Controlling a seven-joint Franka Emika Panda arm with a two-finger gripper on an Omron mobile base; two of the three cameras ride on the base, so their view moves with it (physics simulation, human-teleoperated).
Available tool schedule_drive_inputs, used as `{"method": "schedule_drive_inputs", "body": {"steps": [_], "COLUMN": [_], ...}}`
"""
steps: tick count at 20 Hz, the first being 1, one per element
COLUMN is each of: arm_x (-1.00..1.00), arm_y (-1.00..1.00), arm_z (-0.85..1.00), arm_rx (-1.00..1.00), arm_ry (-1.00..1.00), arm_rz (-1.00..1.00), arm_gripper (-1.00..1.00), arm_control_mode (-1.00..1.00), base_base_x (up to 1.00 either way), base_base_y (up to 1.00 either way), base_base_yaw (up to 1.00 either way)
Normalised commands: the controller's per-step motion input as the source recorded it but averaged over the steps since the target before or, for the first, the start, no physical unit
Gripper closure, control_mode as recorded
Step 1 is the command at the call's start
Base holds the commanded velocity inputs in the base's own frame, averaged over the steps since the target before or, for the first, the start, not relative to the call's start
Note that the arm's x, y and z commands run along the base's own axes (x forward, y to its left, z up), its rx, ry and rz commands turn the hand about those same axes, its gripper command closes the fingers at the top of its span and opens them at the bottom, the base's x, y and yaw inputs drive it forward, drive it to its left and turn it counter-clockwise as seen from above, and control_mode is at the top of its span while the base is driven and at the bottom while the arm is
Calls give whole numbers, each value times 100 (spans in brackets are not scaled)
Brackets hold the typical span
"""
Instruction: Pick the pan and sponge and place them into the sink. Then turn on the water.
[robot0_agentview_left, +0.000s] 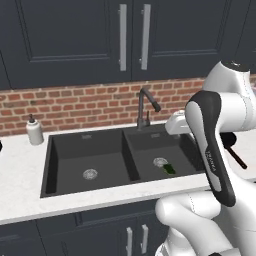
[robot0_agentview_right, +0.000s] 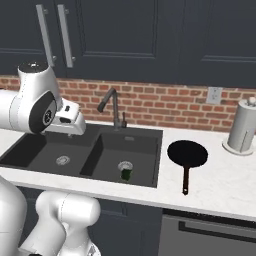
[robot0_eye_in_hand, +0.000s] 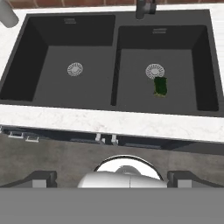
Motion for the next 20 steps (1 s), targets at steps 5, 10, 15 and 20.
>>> {"method": "schedule_drive_inputs", "body": {"steps": [5,10,15,20], "arm_x": [0,0,0,0], "arm_y": [0,0,0,0], "arm_z": [0,0,0,0], "arm_rx": [0,0,0,0], "arm_ry": [0,0,0,0], "arm_rz": [0,0,0,0], "arm_gripper": [-100,-100,-100,-100], "arm_control_mode": [100,100,100,100], "base_base_x": [0,2,4,6], "base_base_y": [-34,-36,-33,-29], "base_base_yaw": [-1,-1,-1,0]}}
